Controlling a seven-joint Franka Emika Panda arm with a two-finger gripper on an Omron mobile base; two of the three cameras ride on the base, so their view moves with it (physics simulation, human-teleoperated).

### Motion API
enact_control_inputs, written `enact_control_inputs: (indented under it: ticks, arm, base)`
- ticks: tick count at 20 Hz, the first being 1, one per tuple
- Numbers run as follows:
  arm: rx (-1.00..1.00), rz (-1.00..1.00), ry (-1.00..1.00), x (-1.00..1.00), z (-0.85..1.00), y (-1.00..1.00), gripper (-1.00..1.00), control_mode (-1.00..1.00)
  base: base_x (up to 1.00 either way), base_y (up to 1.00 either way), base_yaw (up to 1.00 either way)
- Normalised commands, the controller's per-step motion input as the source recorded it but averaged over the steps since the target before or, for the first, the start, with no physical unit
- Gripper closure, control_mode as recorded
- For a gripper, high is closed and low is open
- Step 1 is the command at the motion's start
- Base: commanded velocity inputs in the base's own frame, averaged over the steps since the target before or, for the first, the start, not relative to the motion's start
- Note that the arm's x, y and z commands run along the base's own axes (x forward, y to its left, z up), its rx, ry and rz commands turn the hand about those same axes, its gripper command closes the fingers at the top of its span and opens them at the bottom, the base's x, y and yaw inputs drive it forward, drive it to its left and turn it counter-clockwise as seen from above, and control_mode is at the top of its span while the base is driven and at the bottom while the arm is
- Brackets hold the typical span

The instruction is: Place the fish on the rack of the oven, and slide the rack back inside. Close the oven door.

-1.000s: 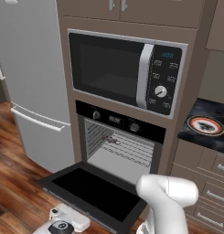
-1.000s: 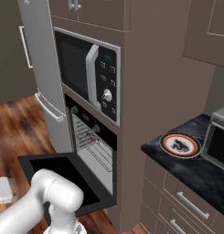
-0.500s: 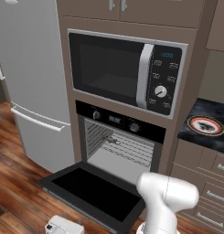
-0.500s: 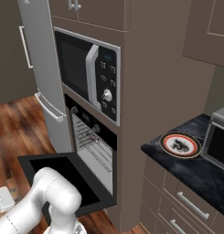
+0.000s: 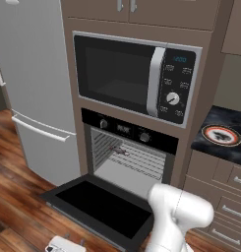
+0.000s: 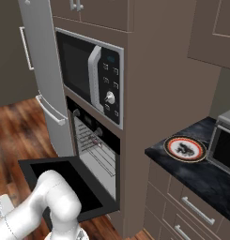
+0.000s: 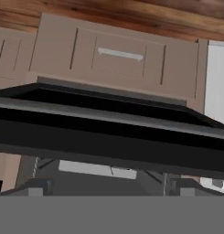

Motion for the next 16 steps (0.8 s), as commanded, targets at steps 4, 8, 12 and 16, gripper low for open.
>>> enact_control_inputs:
  ticks: [4,8,12,16]
  arm:
    - [0.00,0.00,-0.04,0.40,-0.74,0.00,-1.00,-1.00]
    - [0.00,0.00,-0.04,0.51,-0.94,0.14,-1.00,-1.00]
    - [-0.05,0.00,-0.02,0.60,-1.00,0.25,-1.00,-1.00]
    - [-0.13,0.00,0.00,0.74,-1.00,0.32,-1.00,-1.00]
  base:
    - [0.00,0.00,0.00]
    - [0.00,0.00,0.00]
    - [0.00,0.00,0.00]
    - [0.00,0.00,0.00]
